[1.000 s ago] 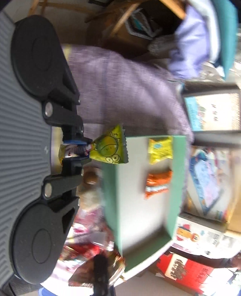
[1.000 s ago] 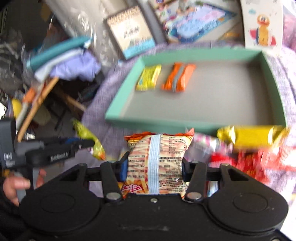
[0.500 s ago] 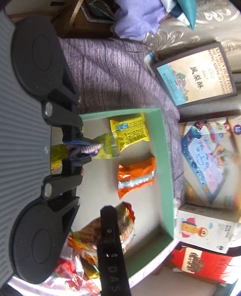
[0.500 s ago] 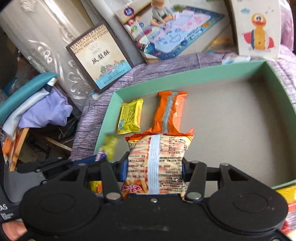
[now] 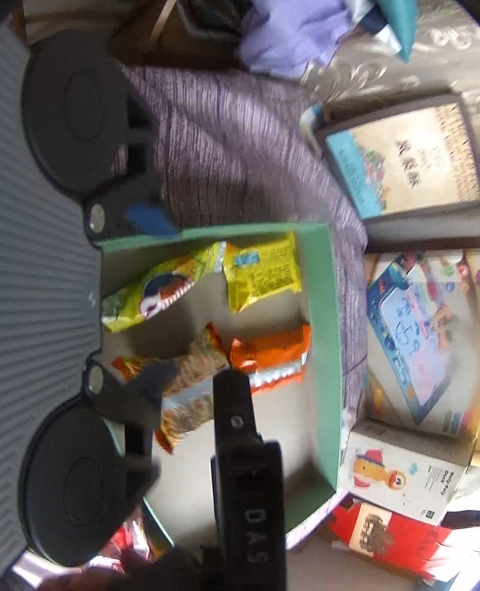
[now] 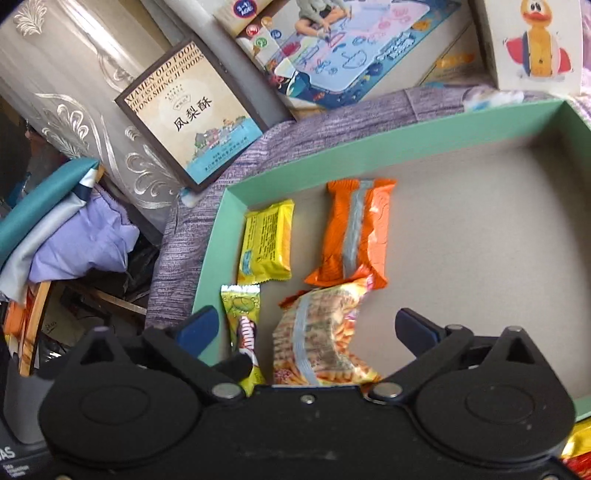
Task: Organize snacks
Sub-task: 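Lower both held snacks into the green tray and release them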
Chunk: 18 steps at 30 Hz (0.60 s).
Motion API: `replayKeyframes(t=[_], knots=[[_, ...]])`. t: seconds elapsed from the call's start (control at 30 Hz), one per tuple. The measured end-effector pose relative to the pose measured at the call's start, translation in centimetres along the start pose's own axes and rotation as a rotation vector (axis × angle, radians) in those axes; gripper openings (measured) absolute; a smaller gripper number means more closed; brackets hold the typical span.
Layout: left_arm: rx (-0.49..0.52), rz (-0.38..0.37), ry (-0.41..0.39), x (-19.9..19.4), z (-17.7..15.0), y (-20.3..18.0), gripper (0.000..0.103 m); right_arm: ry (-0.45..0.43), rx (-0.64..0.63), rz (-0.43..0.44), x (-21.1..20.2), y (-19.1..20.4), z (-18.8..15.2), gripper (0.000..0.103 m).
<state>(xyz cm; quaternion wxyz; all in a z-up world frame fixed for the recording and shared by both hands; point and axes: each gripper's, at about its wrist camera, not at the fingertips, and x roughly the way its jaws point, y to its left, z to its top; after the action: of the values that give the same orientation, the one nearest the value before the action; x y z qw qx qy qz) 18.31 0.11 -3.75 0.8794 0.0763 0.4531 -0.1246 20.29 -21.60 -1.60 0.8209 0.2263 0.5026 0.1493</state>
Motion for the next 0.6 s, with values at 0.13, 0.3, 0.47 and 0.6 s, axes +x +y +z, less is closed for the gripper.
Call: replayKeyframes(t=[0.13,0.3,0.47,0.6], knots=[[-0.026,0.006,-0.013,-0.9,-0.2,-0.1,0.103,-0.009,0.008,-0.016,-1.2,-0.7,-0.4,0.103],[-0.055,0.008,-0.004,-1.6,-0.7,-0.3,0.103,-0.017,0.023,-0.029,-3.1,-1.7,-1.2,0.103],[-0.065,-0.009,0.012,-2.7,-1.7,-1.3,0.103,-0.038,0.022,-0.035,-5.8,-2.5,-2.4,0.103],[-0.037,-0.027,0.008,-3.8,-2.7,-3.0,0.103,-0.073,0.026,-0.044,-8.4,-3.5,-3.6,0.103]])
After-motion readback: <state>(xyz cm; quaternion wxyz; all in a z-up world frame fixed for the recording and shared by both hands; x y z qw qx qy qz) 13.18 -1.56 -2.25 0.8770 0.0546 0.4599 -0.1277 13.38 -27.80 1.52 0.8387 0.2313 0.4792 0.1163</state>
